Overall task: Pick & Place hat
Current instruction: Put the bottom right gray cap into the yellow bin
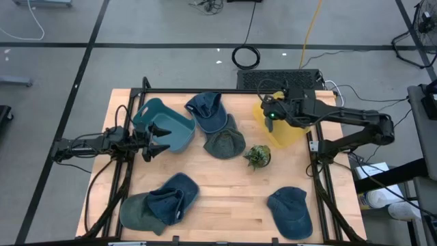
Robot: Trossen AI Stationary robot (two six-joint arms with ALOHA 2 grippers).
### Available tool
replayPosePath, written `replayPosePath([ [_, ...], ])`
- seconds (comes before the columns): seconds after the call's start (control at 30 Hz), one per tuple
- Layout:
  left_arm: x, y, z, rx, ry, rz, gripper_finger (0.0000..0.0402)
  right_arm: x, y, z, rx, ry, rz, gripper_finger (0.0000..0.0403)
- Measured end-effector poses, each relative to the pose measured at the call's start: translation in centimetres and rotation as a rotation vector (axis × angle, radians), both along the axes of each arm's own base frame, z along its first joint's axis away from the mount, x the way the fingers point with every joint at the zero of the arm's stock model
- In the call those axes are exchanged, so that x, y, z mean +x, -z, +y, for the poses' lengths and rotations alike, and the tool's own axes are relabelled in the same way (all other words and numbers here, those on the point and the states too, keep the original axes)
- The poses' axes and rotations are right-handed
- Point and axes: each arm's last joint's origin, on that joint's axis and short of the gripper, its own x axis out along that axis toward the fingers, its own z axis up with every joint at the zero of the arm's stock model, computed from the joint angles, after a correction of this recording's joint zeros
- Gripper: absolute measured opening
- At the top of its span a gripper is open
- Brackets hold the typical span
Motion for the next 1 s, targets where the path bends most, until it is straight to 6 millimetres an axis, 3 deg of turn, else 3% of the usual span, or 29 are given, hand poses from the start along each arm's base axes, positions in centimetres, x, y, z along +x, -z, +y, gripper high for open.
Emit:
replayPosePath([
  [0.47,0.0,0.0,0.0,0.000,0.000,0.000,0.0379,-0.9,6.2,0.8,0.160,0.044,-0.121,0.0011],
  [1.0,0.0,0.0,0.0,0.000,0.000,0.000,0.0379,-2.1,9.0,2.0,0.306,0.019,-0.097,0.0011],
])
